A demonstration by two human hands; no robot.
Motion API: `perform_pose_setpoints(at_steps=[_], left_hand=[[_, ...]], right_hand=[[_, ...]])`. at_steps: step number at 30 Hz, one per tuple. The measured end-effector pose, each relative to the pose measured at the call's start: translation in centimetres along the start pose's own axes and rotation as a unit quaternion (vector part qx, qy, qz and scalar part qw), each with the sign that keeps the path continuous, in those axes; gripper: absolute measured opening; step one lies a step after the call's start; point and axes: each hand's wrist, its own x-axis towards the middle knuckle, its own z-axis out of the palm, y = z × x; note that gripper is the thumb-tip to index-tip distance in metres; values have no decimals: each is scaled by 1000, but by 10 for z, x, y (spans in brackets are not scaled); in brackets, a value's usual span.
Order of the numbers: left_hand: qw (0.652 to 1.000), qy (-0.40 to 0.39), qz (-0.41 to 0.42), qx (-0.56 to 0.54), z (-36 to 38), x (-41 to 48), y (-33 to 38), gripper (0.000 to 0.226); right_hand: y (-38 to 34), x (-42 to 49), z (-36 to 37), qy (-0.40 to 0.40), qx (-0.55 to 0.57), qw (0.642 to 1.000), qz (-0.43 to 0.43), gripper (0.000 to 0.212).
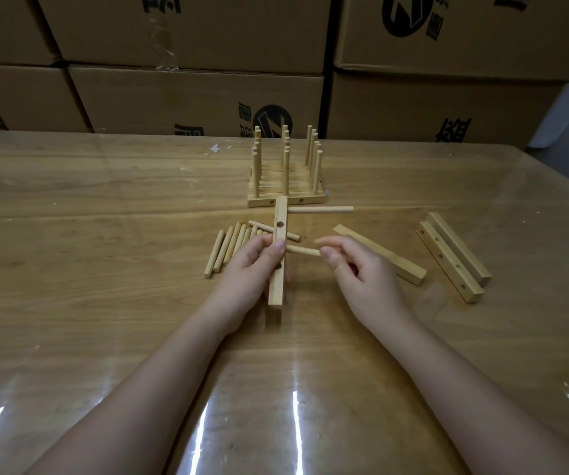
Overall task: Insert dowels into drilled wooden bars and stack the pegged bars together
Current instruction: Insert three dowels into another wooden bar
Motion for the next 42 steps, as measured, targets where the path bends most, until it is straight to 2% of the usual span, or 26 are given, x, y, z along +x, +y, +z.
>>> perform_pose_setpoints(at_steps=[3, 7, 10, 13, 15, 17, 19, 21, 27, 31, 36, 42], left_hand=[[1000, 9, -9, -23, 1, 1, 2, 17], [1000, 1, -9, -24, 0, 0, 2, 20], [1000, -1, -8, -22, 1, -2, 4, 20], [998, 12, -22, -61, 0, -1, 7, 22], [997, 16, -25, -74, 0, -1, 7, 24], [996, 19, -26, -81, -1, -1, 7, 25], [996, 18, -27, -85, -1, -1, 7, 24], [996, 12, -28, -85, -1, -1, 7, 24], [997, -2, -25, -77, 0, -3, 8, 23], [999, 9, -25, -32, 0, -1, 7, 29], [999, 30, -16, 16, 1, -1, 5, 37], [999, 36, -3, 36, 3, -1, 4, 30]], right_hand=[[4, 0, -2, 12, 0, 1000, -7, 22], [9, 4, -3, 7, 1, 1000, -9, 8], [11, 5, -1, -25, -39, 998, -39, 14], [12, 4, 0, -41, -41, 998, -24, 18], [12, 6, -3, -39, 18, 999, 26, 20], [10, 8, -6, -28, 124, 989, 74, 23], [8, 9, -8, -16, 232, 968, 99, 21], [5, 9, -6, -24, 270, 957, 100, 19], [5, 4, -4, -83, 151, 984, 50, 28], [0, 3, 2, -74, 115, 990, 19, 24], [1, 2, 7, -60, 86, 994, 31, 18], [-2, 3, 3, -44, -34, 998, -8, 24]])
